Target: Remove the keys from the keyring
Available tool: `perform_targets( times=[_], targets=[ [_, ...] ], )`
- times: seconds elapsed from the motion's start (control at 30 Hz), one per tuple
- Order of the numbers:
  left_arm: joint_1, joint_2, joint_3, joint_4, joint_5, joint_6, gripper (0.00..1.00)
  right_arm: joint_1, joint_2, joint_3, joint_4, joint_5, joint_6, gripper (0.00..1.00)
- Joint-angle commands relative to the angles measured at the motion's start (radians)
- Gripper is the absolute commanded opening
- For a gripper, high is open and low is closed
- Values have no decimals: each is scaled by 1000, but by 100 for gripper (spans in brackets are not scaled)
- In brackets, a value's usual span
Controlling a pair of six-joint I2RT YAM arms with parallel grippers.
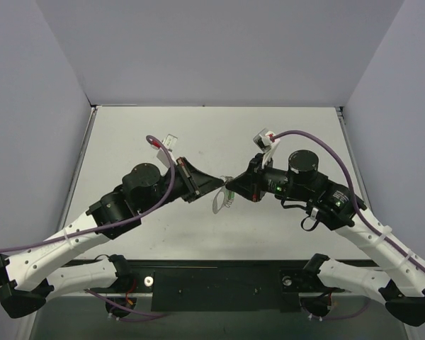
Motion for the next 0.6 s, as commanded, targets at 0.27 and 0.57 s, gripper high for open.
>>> perform_targets(
  times=[0.27, 0.57],
  targets=[
    [-8, 4, 128, -88, 167, 128, 0, -29, 124, 157, -289, -306, -102, 0],
    [-8, 1, 170, -146, 233, 168, 0, -29, 165, 217, -464, -372, -201, 0]
  ],
)
